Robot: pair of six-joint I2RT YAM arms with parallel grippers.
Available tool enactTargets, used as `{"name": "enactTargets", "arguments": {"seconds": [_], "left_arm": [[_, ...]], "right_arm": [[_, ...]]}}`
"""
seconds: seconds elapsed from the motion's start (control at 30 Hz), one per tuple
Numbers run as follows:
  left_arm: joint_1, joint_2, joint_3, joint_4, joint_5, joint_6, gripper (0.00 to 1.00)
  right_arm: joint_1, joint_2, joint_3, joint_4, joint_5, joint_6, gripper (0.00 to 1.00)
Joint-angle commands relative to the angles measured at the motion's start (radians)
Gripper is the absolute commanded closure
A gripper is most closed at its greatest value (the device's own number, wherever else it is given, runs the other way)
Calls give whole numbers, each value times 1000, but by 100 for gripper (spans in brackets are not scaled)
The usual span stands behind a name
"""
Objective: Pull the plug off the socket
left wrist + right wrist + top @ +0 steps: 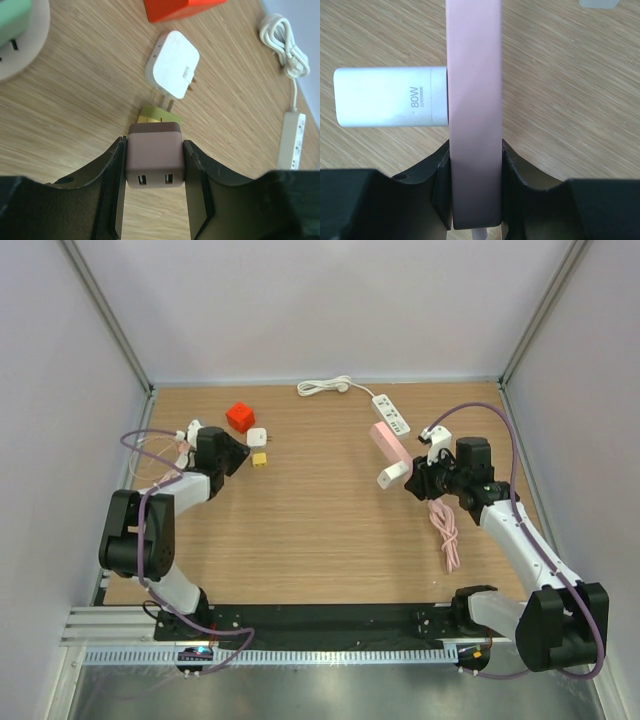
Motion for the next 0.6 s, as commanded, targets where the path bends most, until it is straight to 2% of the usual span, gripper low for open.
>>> {"name": "enactTargets", "arguments": {"seconds": [0.0, 0.17, 0.43, 0.57], "left_arm": [[1, 29, 87, -30, -121, 89, 100], [1, 115, 211, -143, -221, 192, 99], [3, 208, 309, -206, -315, 330, 97], [1, 244, 335, -222, -324, 362, 89]], "right_arm": [[-10, -10, 63, 64, -35, -15, 99], [-13, -12, 63, 64, -38, -15, 99], [-28, -13, 65, 61, -49, -15, 99], [-34, -13, 65, 61, -57, -14, 99]]}}
